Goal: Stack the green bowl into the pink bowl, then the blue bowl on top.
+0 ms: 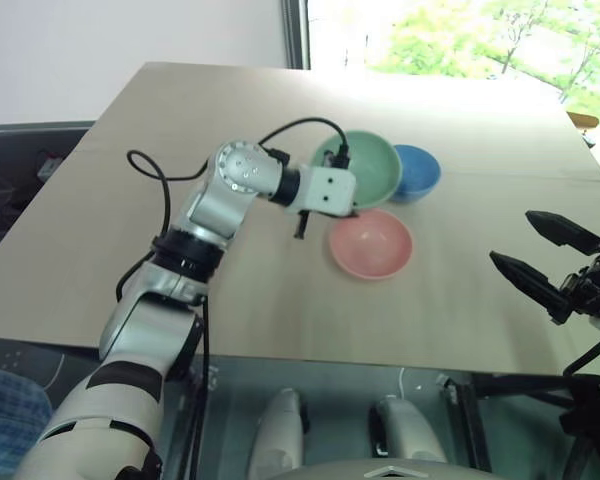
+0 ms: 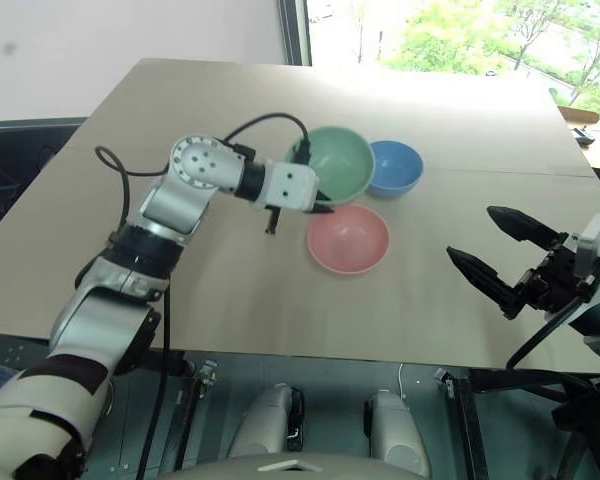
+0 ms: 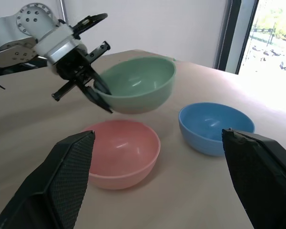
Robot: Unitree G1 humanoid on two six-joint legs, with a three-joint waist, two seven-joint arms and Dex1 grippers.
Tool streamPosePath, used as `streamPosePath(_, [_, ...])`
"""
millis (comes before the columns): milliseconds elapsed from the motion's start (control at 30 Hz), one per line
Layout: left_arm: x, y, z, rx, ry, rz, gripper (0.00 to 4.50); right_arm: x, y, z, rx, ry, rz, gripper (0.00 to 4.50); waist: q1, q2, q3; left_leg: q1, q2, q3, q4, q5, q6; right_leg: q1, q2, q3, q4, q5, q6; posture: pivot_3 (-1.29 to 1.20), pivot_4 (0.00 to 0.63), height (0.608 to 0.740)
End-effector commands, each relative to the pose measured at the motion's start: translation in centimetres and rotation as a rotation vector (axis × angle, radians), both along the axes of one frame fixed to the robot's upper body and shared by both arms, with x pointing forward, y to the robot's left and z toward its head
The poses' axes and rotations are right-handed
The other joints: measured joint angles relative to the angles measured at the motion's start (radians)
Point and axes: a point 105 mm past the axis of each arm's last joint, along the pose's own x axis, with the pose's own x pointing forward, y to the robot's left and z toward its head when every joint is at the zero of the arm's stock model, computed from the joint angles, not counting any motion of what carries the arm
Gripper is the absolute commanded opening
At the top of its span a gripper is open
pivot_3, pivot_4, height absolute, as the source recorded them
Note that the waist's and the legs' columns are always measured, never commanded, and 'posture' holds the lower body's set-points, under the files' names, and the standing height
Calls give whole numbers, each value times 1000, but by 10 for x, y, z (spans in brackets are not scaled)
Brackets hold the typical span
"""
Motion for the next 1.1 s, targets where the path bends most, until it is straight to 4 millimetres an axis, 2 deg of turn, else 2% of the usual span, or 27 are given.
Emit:
streamPosePath(33, [-21,-9,13,-10,-53,-120,18,-1,0,7,-8,-38,7,4500,1,0,0,0,0,0,0,0,0,0,0,0,0,0,0,0,150,740])
streamPosePath(233, [-34,-12,17,-40,-59,-198,18,-1,0,5,-15,-38,7,4500,2,0,0,1,0,-1,1,0,0,2,0,-1,0,0,0,0,150,740])
streamPosePath(300, [-38,-12,17,-47,-34,-207,791,-1,0,5,-16,-37,8,4500,2,0,0,1,0,-1,1,0,0,2,0,-1,0,0,0,0,150,740])
streamPosePath(367, [-39,-11,15,-43,-28,-205,1343,-1,0,5,-17,-37,8,4500,1,0,0,1,0,-1,1,0,0,2,0,-1,0,0,0,0,150,740])
streamPosePath(400, [-40,-11,13,-31,-33,-207,1889,-1,0,5,-17,-37,8,4500,1,0,0,1,0,-1,1,0,0,2,0,-1,0,0,0,0,150,740])
streamPosePath(433, [-40,-9,11,-22,-30,-207,2055,-1,0,5,-17,-37,8,4500,1,0,0,1,0,-1,1,0,0,2,0,-1,0,0,0,0,150,740])
streamPosePath(467, [-41,-8,10,-13,-26,-209,2541,-1,0,5,-18,-36,7,4500,1,0,0,1,0,-1,1,0,0,2,0,-1,0,0,0,0,150,740])
streamPosePath(500, [-42,-7,9,-10,-24,-210,2730,-1,0,5,-19,-36,7,4500,1,0,0,1,0,-1,1,0,0,2,0,-1,0,0,0,0,150,740])
streamPosePath(600, [-35,-5,22,-146,20,-137,3733,-1,1,3,-20,-33,5,4500,2,0,0,1,0,-1,1,0,0,2,0,-1,0,0,0,0,150,740])
streamPosePath(667, [-30,2,34,-280,107,-63,4184,0,1,2,-23,-32,4,4500,1,0,0,1,0,-2,2,0,0,2,0,-1,0,0,0,0,150,740])
streamPosePath(767, [-22,18,39,-412,198,37,4184,2,1,1,-31,-18,1,4500,-4,1,0,1,0,-2,2,0,0,2,0,-2,0,0,0,0,150,740])
streamPosePath(867, [-16,39,43,-565,267,152,4184,13,1,-3,-97,2,-1,4500,-11,1,-1,1,0,-2,2,0,0,2,0,-2,0,0,0,0,150,740])
streamPosePath(967, [-18,52,47,-710,380,231,4184,28,0,-11,-188,21,-5,4500,-20,1,-1,2,0,-2,2,0,0,4,0,-2,1,0,0,0,150,740])
streamPosePath(1100, [-21,70,56,-880,439,319,4184,47,5,-21,-296,34,31,4500,-19,1,-1,1,0,-4,3,0,0,4,0,-4,1,0,0,0,150,740])
